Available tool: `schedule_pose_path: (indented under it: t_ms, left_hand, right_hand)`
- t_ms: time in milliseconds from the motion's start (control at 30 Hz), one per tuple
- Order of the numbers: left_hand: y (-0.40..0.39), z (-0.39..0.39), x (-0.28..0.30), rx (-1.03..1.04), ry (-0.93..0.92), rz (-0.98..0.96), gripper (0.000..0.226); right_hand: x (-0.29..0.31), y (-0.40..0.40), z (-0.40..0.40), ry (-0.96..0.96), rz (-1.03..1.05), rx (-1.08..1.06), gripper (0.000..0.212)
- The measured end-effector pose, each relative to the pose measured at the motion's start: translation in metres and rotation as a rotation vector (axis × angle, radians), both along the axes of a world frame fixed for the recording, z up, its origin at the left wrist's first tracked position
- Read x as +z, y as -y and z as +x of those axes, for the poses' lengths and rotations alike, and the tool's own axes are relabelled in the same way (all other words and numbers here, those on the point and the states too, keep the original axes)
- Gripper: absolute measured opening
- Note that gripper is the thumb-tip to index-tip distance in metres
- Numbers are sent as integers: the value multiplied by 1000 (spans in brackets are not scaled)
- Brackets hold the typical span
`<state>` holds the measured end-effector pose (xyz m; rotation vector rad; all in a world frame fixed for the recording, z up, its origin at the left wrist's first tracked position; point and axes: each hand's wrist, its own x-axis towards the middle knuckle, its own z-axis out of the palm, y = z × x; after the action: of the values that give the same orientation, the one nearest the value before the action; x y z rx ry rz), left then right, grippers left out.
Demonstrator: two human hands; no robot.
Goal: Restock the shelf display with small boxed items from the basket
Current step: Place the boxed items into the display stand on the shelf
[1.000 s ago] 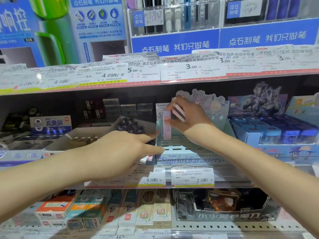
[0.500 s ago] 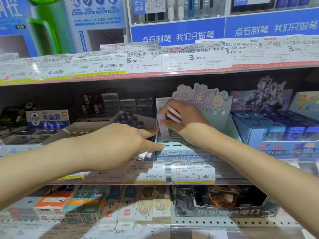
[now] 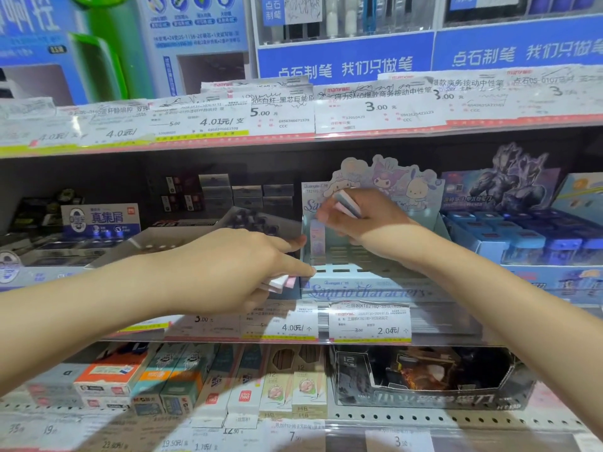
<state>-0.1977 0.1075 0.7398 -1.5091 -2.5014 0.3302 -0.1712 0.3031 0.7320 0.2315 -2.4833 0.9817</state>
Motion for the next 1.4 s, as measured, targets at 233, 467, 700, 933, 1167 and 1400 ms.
schedule_pose_path:
  t_ms: [233,467,700,933,1167,1400]
  left_hand:
    - [-7,-1,2,-70,301,670,7]
    - [-28,11,7,26,716,1038,46]
    - [-33,6,7,123,801,1040,45]
    - [-28,-1,10,232,737,913,52]
    - [-29,1,15,323,700,842,51]
    - [-32,2,15,187,533,937,40]
  right_hand:
    - [2,-1,22,429,-695,424,14]
    - [0,3,29,567,-840,516,29]
    - [0,8,34,575,-814,542,24]
    - [0,2,36,239,-373,95,20]
    - [8,1,44,141,-97,142,22]
    - [9,2,35,18,-24,105,14]
